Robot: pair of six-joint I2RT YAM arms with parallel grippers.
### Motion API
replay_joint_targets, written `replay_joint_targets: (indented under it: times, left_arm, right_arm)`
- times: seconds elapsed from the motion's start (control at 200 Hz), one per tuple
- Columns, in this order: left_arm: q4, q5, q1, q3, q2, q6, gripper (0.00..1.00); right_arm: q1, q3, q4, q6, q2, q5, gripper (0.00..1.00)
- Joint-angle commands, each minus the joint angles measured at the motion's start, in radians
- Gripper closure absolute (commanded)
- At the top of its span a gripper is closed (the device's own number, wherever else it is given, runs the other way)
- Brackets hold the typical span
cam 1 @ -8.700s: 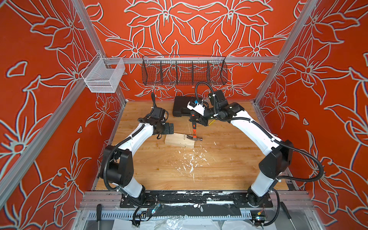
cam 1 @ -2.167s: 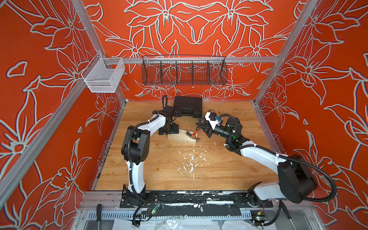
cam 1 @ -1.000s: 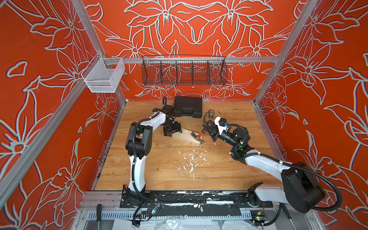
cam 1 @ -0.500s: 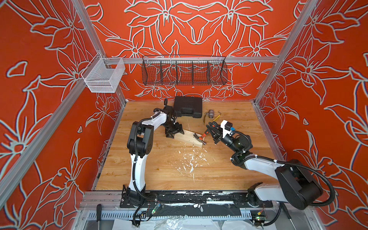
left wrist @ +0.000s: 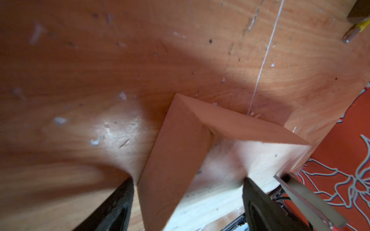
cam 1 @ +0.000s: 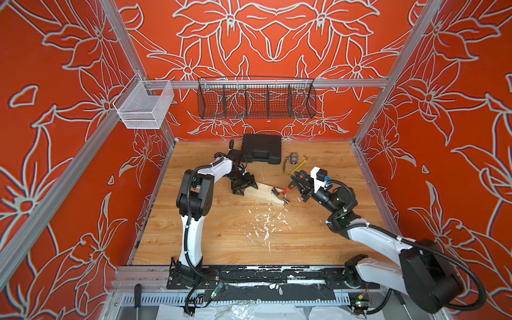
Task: Use a claw hammer to pull out a nail
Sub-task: Remove the nail from the mounting plate.
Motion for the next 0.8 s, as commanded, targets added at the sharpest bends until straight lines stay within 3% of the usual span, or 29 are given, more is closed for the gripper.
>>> replay_joint_targets:
  times: [0.0, 0.285, 0.796]
  left_arm:
    - [-0.172, -0.348, 0.042, -0.137, 0.164, -0.054, 0.19]
    - [-0.152, -0.343, 0.040, -0.157, 0.168, -0.067, 0.20]
    - [-0.156, -0.352, 0.038, -0.153, 0.173, -0.065, 0.20]
  right_arm:
    - [-0.048, 0.004, -0.013, 0.012, -0.044, 0.043, 1.00]
    - [-0.064, -0.108, 0.242, 0.128, 0.018, 0.114, 1.00]
    - [-0.070, -0.209, 0.290, 0.144, -0.068, 0.195, 1.00]
